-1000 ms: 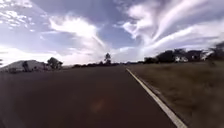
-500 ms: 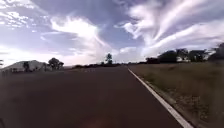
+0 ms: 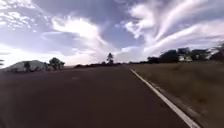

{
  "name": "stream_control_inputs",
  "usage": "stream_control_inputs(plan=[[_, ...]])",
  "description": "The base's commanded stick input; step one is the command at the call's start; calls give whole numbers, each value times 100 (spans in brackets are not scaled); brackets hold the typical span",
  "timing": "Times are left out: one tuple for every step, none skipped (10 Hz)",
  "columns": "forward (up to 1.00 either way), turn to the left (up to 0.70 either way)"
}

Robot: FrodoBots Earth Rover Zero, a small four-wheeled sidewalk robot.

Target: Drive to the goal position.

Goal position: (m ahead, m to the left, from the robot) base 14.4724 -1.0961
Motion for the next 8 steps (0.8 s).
stream_control_inputs(plan=[[100, -19], [100, -36], [100, -40], [100, -40], [100, 0], [100, 0], [100, 0], [100, 0]])
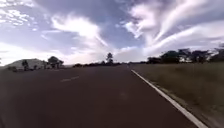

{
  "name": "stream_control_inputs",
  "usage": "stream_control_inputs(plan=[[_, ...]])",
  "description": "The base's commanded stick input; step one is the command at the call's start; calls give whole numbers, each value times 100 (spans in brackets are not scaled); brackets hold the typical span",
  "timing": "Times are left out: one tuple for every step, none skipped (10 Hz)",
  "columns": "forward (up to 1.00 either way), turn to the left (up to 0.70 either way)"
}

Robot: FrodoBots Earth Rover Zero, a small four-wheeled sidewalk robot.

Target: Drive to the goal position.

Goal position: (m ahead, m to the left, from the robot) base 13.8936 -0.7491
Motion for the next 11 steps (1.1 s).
stream_control_inputs(plan=[[100, 0], [100, 0], [100, 0], [100, 0], [100, 0], [100, 0], [100, 0], [100, 0], [100, 0], [100, 0], [100, 0]])
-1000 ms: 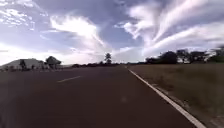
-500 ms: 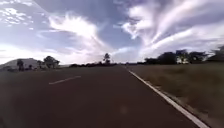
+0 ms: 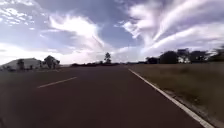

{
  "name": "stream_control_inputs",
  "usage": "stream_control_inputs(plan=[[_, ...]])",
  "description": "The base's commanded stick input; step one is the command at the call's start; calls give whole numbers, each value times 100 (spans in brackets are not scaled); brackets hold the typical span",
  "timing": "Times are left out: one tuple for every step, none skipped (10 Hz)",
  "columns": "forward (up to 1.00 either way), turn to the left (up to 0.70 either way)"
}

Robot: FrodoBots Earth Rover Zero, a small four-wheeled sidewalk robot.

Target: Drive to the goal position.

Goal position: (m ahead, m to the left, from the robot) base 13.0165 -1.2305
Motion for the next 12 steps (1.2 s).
stream_control_inputs(plan=[[100, -16], [100, -31], [100, -40], [100, -40], [100, -40], [100, -40], [100, -16], [100, -5], [100, 0], [100, 0], [100, 0], [100, 0]])
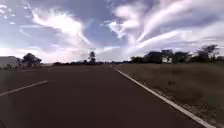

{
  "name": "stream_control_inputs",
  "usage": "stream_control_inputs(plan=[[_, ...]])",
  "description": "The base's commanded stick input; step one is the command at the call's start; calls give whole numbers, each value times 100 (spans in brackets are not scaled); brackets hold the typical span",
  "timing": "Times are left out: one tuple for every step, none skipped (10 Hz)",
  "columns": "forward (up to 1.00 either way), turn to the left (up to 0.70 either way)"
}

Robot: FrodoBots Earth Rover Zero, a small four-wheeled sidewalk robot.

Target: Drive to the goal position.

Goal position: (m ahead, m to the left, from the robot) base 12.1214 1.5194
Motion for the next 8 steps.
stream_control_inputs(plan=[[100, 0], [100, 0], [100, 0], [100, 0], [100, 0], [100, 0], [100, 0], [100, 0]])
